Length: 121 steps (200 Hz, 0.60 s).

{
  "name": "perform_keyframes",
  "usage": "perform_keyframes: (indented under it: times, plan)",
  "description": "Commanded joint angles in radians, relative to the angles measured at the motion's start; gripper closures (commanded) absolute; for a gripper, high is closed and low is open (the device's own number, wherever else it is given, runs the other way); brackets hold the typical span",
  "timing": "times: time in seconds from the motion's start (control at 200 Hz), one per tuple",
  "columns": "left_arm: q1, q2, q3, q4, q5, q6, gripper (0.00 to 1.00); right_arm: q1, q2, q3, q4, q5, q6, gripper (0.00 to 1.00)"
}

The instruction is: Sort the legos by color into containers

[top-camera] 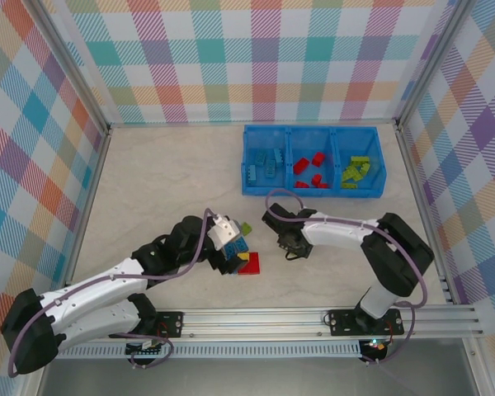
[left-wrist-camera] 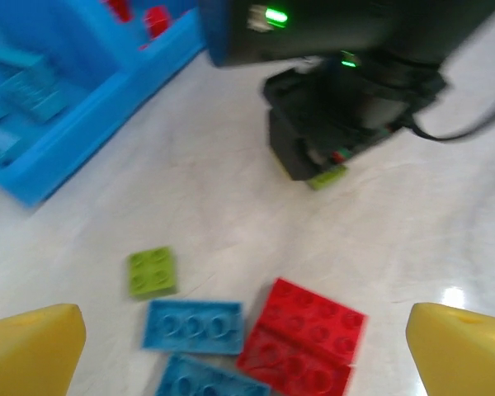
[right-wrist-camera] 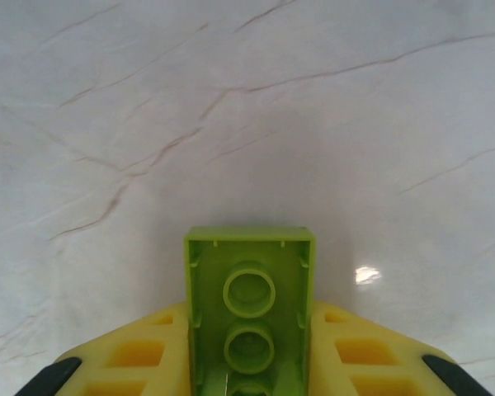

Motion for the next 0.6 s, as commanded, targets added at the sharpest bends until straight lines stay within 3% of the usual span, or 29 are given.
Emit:
perform_keyframes:
  times: [0.0, 0.18, 0.3, 0.455, 0.6]
  plan:
    - [-0.068, 0.002, -0.007, 0.071, 0.113, 0.103, 0.0, -0.058, -0.133, -0.033, 0.058, 0.01, -0.176, 0.75]
    - [-0.139, 0.05, 0.032, 0.109, 0.006, 0.125, 0.0, -0.292, -0.361, -0.061, 0.105, 0.036, -0.41, 0.75]
    - [-0.16, 0.078, 0.053, 0.158, -0.034, 0.095, 0.0, -0.489, -0.411, -0.008, 0.146, 0.033, -0.575, 0.76]
    - [-0.162, 0.144, 0.12, 0.125, -0.146, -0.032, 0.0, -0.744, -0.252, 0.123, 0.213, -0.109, -0.681, 0.76]
    - [-0.162, 0.18, 0.169, 0.068, -0.297, -0.208, 0.0, -0.816, -0.015, 0.283, 0.226, -0.177, -0.725, 0.71]
